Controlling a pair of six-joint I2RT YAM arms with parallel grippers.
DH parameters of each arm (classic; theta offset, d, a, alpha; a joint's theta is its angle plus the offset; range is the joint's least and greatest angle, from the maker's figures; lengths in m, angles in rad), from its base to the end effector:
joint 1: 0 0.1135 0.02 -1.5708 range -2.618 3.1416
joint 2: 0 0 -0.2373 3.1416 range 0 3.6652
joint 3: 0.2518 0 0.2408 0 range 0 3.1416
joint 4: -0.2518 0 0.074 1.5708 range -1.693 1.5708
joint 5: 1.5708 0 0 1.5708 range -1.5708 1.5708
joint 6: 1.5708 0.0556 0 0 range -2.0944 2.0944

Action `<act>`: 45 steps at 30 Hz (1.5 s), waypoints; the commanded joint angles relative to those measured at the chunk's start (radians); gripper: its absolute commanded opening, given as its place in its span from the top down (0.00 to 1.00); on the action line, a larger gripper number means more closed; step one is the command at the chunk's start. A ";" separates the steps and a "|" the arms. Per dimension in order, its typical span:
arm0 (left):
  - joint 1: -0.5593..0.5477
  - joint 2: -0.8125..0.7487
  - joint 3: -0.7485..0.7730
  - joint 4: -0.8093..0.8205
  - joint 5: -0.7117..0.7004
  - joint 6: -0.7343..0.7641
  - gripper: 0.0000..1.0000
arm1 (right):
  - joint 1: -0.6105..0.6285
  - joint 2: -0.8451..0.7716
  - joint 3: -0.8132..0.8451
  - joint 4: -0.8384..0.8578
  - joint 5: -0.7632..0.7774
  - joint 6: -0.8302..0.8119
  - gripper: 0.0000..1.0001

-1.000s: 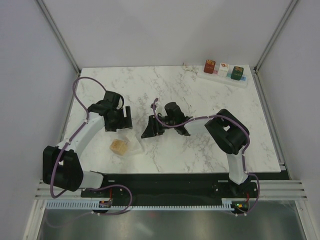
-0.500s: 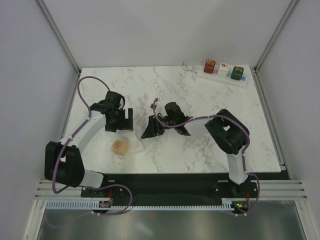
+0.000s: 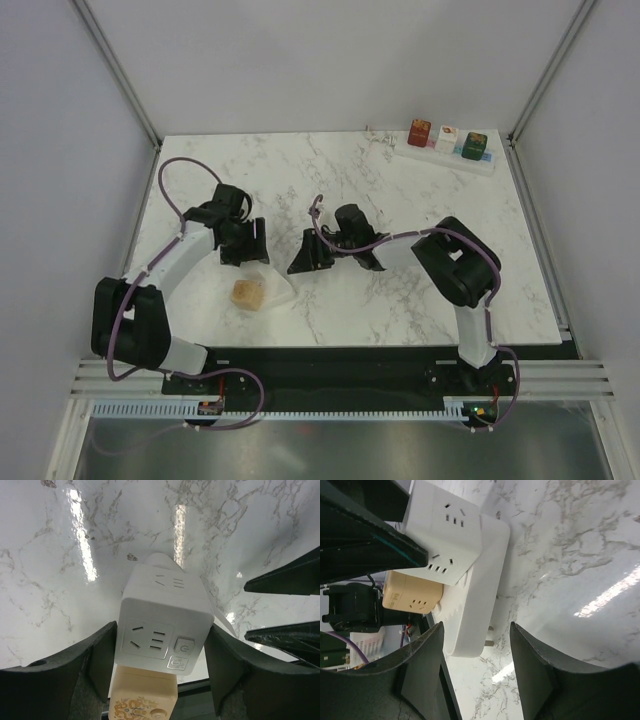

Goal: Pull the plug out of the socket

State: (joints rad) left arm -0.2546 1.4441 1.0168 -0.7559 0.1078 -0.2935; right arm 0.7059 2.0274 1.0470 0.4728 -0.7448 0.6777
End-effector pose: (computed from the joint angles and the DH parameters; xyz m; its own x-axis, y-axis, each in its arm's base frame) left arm 0.2656 -0.0753 0.1872 -0.9415 -0.0522 -0.3330 0.0182 0.9787 -0.2047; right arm 0.2835 0.2912 0.1103 -0.8699 -0.1358 -0.4742 -0.4908 0.3342 0.8046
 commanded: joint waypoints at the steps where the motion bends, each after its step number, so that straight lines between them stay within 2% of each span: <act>1: -0.003 -0.059 -0.029 0.058 0.018 -0.090 0.42 | -0.013 -0.053 0.002 0.001 0.064 0.025 0.37; 2: -0.003 -0.080 -0.041 0.067 0.012 -0.101 0.49 | -0.013 -0.053 0.007 -0.023 0.077 0.025 0.37; 4: -0.003 -0.100 -0.049 0.070 0.000 -0.136 0.57 | -0.013 -0.061 0.005 -0.036 0.110 0.017 0.37; 5: -0.003 -0.108 -0.056 0.073 -0.011 -0.151 0.67 | -0.014 -0.065 0.004 -0.043 0.123 0.014 0.37; 9: -0.003 -0.177 -0.102 0.113 -0.063 -0.255 0.95 | -0.020 -0.125 -0.027 -0.097 0.273 0.034 0.36; 11: -0.003 -0.227 -0.151 0.138 -0.079 -0.334 0.96 | -0.023 -0.162 -0.057 -0.105 0.433 0.088 0.35; 14: -0.003 -0.286 -0.220 0.202 -0.105 -0.426 0.94 | -0.023 -0.251 -0.186 0.016 0.547 0.193 0.35; 16: -0.003 -0.298 -0.245 0.236 -0.137 -0.464 0.92 | -0.020 -0.265 -0.225 0.076 0.552 0.238 0.35; 19: -0.002 -0.278 -0.247 0.245 -0.140 -0.469 0.76 | -0.006 -0.279 -0.263 0.138 0.549 0.275 0.35; 20: -0.002 -0.260 -0.235 0.245 -0.135 -0.467 0.57 | 0.000 -0.282 -0.283 0.179 0.542 0.276 0.34; 22: -0.002 -0.249 -0.222 0.244 -0.115 -0.452 0.38 | 0.024 -0.286 -0.311 0.234 0.538 0.289 0.35; 23: -0.002 -0.254 -0.222 0.242 -0.112 -0.449 0.22 | 0.036 -0.298 -0.338 0.263 0.541 0.284 0.35; 26: -0.002 -0.287 -0.236 0.244 -0.112 -0.440 0.03 | 0.102 -0.309 -0.401 0.332 0.562 0.220 0.33; 30: -0.003 -0.318 -0.251 0.244 -0.074 -0.426 0.03 | 0.171 -0.289 -0.479 0.503 0.561 0.243 0.32; 34: -0.003 -0.298 -0.251 0.251 -0.024 -0.386 0.04 | 0.225 -0.282 -0.464 0.480 0.628 0.263 0.30; 36: -0.003 -0.275 -0.247 0.251 0.018 -0.371 0.09 | 0.244 -0.268 -0.467 0.481 0.650 0.284 0.29; 41: -0.005 -0.264 -0.274 0.256 0.021 -0.371 0.15 | 0.257 -0.201 -0.486 0.584 0.671 0.367 0.27; 45: -0.006 -0.284 -0.297 0.259 0.021 -0.377 0.20 | 0.264 -0.158 -0.475 0.595 0.685 0.393 0.28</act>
State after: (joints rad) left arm -0.2550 1.1824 0.7345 -0.5228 0.0994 -0.6891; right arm 0.9623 1.8362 0.5705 0.9916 -0.0986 1.0252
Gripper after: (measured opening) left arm 0.808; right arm 0.730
